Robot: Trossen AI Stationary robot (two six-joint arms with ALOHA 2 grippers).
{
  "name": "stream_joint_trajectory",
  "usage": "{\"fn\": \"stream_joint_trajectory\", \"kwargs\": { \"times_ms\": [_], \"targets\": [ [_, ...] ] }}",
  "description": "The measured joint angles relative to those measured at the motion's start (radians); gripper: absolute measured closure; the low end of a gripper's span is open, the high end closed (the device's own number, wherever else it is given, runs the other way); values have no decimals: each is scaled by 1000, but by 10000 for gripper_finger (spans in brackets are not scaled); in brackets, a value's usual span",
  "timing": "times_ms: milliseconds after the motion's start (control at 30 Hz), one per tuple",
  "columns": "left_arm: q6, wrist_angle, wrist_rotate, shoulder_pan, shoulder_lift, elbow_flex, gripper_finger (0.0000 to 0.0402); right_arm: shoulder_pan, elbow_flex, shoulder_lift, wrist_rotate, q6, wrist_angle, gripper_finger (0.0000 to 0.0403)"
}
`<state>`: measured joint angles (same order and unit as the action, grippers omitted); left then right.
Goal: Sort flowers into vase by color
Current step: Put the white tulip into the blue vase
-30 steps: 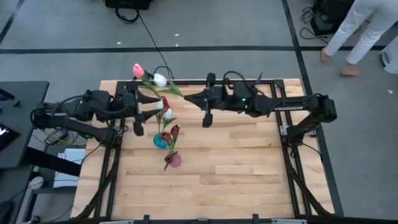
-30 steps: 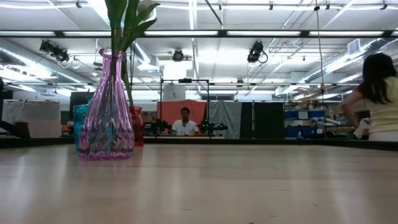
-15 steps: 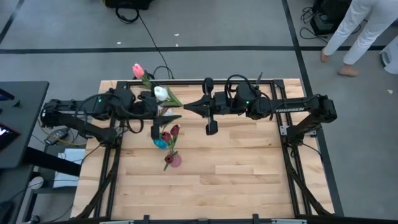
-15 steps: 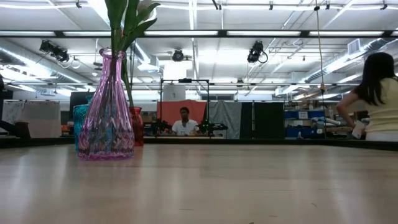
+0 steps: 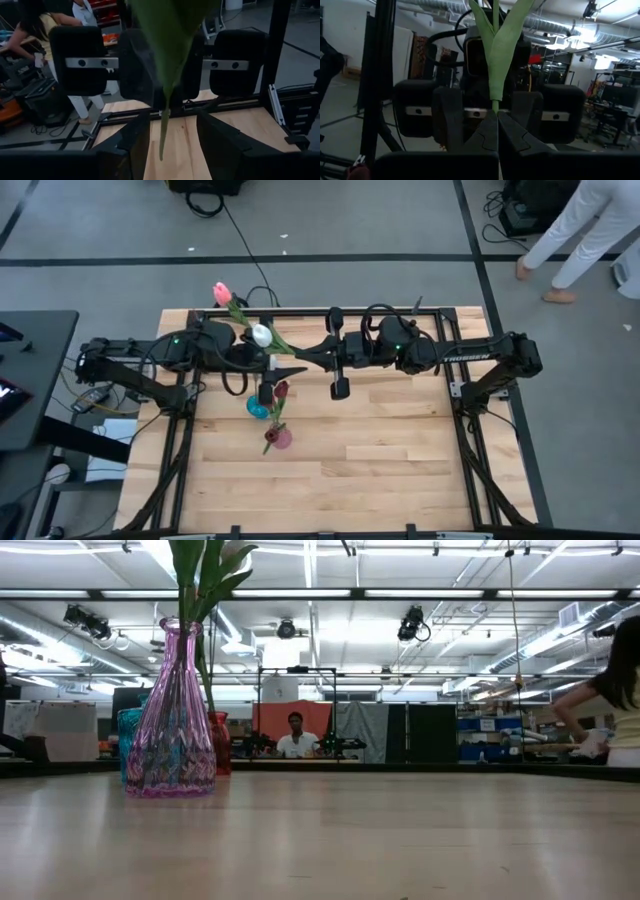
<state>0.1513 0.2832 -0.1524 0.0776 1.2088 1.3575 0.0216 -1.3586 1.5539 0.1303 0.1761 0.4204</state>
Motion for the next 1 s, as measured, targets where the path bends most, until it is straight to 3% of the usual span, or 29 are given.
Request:
{"fn": "stream_joint_trajectory", "kwargs": {
  "times_ms": [233,467,700,1000],
  "targets": [
    [14,-6,-7,0,1,3,268,0,0,0,-6,2,-16,400],
    [59,-2,-8,0,1,3,386,-2,0,0,-5,-13,-20,396],
    [59,16,1,0,-5,2,393,-4,0,0,-6,-51,-27,359],
    [39,250,13,10,-137,113,395,-9,1,-106,-6,-54,-159,311]
  ]
}}
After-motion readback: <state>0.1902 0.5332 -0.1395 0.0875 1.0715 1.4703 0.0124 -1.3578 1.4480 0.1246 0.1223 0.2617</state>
